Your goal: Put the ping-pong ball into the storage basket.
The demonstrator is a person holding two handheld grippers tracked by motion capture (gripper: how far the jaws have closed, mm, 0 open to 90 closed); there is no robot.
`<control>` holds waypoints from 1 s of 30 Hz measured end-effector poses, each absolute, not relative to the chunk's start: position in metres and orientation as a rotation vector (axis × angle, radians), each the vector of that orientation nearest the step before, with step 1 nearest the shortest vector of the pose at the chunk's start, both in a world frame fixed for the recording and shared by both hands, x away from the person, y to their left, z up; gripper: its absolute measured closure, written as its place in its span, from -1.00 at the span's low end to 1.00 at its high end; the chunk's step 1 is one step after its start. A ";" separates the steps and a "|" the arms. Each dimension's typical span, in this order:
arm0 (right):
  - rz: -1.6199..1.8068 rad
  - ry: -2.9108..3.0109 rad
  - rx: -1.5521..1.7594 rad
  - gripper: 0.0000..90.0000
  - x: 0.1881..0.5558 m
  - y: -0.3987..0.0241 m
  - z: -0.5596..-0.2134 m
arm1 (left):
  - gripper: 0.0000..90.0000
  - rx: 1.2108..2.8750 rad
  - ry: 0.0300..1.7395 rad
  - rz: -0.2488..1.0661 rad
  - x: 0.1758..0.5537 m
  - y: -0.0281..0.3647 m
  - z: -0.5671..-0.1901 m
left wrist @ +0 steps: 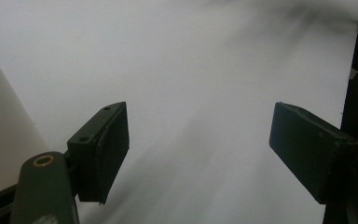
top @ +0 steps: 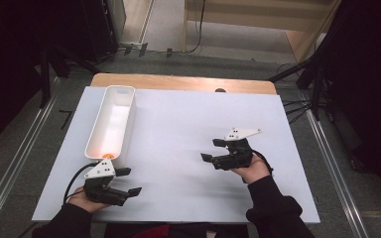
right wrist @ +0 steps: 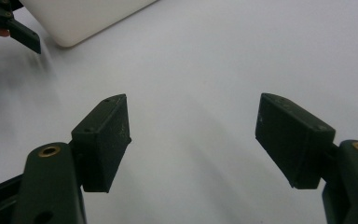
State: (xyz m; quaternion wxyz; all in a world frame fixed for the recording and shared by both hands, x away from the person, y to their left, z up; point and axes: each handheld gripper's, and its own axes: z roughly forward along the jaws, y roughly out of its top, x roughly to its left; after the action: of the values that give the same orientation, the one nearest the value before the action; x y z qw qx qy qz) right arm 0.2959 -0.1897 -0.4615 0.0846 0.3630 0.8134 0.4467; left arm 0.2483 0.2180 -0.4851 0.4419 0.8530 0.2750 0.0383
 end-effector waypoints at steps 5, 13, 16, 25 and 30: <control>1.330 2.424 1.100 -0.44 0.291 -0.196 -0.465 | -0.55 2.119 0.682 0.095 0.248 0.218 -0.485; 1.313 2.428 1.119 -0.44 0.284 -0.203 -0.470 | -0.55 2.119 0.682 0.095 0.248 0.218 -0.485; 1.311 2.427 1.127 -0.44 0.280 -0.207 -0.471 | -0.55 2.119 0.683 0.095 0.248 0.218 -0.485; 1.287 2.427 1.151 -0.44 0.273 -0.215 -0.477 | -0.55 2.119 0.683 0.094 0.248 0.218 -0.485; 1.283 2.428 1.163 -0.44 0.270 -0.219 -0.480 | -0.55 2.119 0.683 0.093 0.249 0.218 -0.485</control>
State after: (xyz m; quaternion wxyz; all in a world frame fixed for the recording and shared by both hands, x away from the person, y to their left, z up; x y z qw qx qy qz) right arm 0.2700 -0.2191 -0.4798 0.0798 0.3886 0.8116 0.4288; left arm 0.2485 0.2178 -0.4852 0.4409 0.8535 0.2751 0.0375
